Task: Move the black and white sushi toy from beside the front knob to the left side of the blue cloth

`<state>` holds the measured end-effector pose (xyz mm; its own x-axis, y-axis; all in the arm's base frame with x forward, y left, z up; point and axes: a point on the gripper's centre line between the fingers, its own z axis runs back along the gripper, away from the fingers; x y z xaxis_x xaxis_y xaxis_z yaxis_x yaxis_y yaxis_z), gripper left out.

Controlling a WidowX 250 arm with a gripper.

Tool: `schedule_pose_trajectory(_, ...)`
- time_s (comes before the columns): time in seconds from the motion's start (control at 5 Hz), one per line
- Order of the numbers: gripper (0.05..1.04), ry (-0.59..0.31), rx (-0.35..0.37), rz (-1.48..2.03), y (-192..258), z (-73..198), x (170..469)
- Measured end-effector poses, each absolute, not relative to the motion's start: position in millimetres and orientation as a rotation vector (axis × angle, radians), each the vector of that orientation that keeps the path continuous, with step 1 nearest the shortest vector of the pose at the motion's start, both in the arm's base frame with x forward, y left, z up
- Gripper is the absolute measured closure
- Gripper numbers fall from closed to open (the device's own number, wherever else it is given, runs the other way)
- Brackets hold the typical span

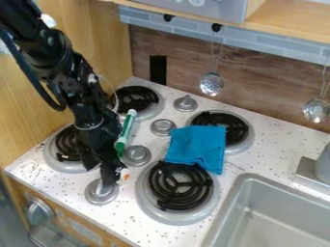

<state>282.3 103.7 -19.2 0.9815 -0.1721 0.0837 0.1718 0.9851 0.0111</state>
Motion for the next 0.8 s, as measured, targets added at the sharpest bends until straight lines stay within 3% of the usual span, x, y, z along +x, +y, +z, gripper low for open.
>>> schedule_pose_trajectory(0.8, 0.079, -0.075, -0.019, -0.161, 92.4, -23.1, 297.5)
